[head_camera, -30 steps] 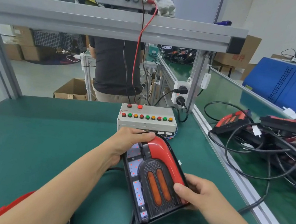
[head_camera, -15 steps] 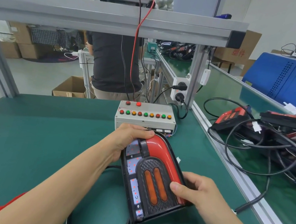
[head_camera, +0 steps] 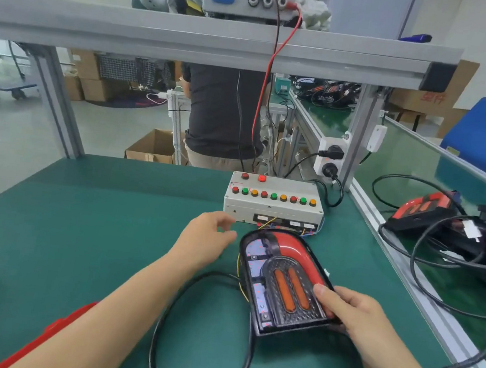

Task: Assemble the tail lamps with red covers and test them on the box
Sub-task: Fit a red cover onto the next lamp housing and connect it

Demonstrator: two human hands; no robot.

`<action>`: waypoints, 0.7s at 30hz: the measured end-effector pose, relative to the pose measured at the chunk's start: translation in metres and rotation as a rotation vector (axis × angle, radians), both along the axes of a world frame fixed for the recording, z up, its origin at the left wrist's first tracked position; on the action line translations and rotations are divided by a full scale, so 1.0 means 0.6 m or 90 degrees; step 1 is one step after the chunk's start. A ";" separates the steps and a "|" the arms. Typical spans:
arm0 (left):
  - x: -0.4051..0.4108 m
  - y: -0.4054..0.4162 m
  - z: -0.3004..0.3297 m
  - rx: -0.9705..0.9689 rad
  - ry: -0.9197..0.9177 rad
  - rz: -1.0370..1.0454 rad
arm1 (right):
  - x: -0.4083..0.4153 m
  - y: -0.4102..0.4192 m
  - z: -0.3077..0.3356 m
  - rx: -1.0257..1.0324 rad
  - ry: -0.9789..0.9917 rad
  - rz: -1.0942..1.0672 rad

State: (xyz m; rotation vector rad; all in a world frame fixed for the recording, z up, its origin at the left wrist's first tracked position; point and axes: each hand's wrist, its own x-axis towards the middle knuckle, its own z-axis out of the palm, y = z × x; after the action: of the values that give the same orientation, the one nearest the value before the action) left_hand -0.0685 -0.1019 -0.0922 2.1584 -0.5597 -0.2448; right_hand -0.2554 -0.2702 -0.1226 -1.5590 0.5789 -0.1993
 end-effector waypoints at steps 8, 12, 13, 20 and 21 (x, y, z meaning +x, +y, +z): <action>0.037 0.137 0.040 0.249 -0.116 0.116 | 0.006 -0.006 -0.003 -0.038 0.014 0.036; 0.058 0.216 0.044 0.325 -0.106 0.214 | 0.007 -0.008 -0.003 -0.021 0.014 0.036; 0.064 0.235 0.043 0.334 -0.100 0.253 | 0.007 -0.008 -0.003 -0.015 0.015 0.032; 0.082 0.341 0.016 0.488 -0.028 0.499 | 0.006 -0.010 -0.001 -0.011 0.012 0.042; 0.083 0.349 0.008 0.502 -0.012 0.507 | 0.006 -0.010 -0.003 -0.014 0.011 0.044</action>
State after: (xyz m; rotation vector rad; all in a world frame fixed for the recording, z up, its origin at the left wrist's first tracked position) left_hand -0.0188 0.1074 -0.0874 2.9408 0.5080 0.0129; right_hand -0.2517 -0.2764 -0.1241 -1.6007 0.5361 -0.1401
